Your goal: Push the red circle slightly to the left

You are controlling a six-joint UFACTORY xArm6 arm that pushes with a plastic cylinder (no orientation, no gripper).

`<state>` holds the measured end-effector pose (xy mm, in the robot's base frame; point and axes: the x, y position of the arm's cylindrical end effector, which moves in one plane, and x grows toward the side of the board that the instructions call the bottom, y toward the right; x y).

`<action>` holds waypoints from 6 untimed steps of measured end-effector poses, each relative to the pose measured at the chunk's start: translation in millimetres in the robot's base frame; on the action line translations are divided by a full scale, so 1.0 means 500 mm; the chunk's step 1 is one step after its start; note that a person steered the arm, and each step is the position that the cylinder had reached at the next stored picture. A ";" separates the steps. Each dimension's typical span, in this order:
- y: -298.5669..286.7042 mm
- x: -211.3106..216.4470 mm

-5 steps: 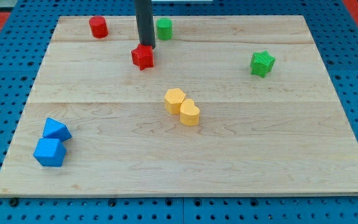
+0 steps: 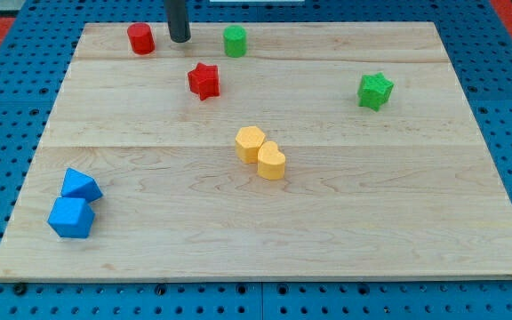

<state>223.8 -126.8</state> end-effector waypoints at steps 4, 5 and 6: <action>-0.098 0.006; -0.098 0.006; -0.098 0.006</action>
